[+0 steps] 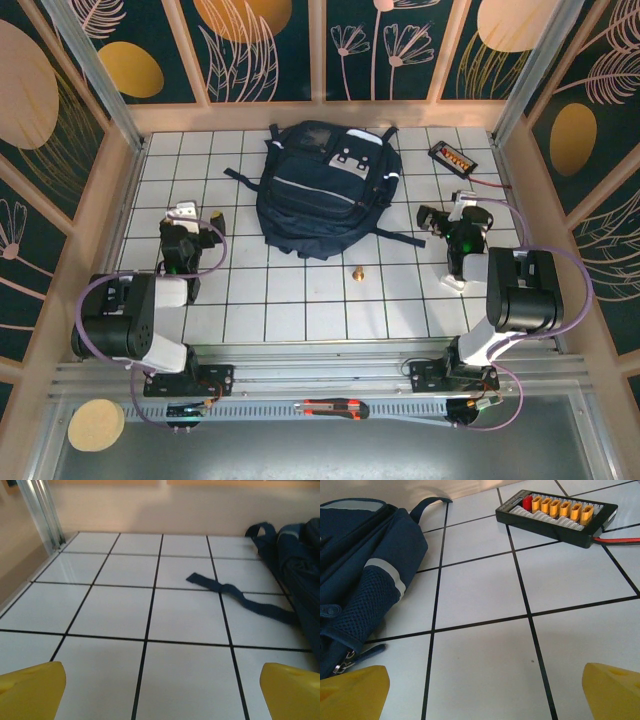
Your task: Pack the student bag
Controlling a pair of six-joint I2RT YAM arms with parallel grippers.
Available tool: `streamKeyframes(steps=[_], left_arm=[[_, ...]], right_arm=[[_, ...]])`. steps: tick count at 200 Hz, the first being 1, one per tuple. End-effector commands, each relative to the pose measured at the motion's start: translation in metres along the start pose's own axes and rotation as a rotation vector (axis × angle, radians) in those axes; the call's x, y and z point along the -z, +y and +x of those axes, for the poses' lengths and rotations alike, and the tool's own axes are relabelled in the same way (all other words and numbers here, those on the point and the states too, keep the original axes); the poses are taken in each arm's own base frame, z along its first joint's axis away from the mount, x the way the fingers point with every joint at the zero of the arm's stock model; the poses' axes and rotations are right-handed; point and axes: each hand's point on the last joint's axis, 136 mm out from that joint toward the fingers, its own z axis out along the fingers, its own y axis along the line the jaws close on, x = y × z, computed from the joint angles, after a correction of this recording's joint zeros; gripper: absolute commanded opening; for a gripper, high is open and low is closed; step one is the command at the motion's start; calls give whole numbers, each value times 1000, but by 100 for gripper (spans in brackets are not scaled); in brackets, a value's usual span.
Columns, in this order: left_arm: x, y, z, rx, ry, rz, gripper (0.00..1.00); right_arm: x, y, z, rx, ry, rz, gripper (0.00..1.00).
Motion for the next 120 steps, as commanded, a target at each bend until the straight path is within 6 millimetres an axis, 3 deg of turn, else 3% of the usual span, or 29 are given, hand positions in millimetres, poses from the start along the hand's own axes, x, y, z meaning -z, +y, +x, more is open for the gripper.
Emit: streamKeyframes(steps=[1,27,70,106,120], left_arm=[[11,-3,-19,-7,-117,31,99],[13,12,-16,36,-138,-48,99],[13,15,-17,42,-141,-62,99],[17,21,-18,58,-157,-96,99],[17,21,-18,58,-158,-96,99]], right_arm=[[3,1,-20,35,-79,-11,99],[14,3,-23,42,-129,-13,99],[40,-1,-25,48,-246,40,99],[78,-1,-23,63,-418,91,99],[78,-2,-21,64,-409,110,99]])
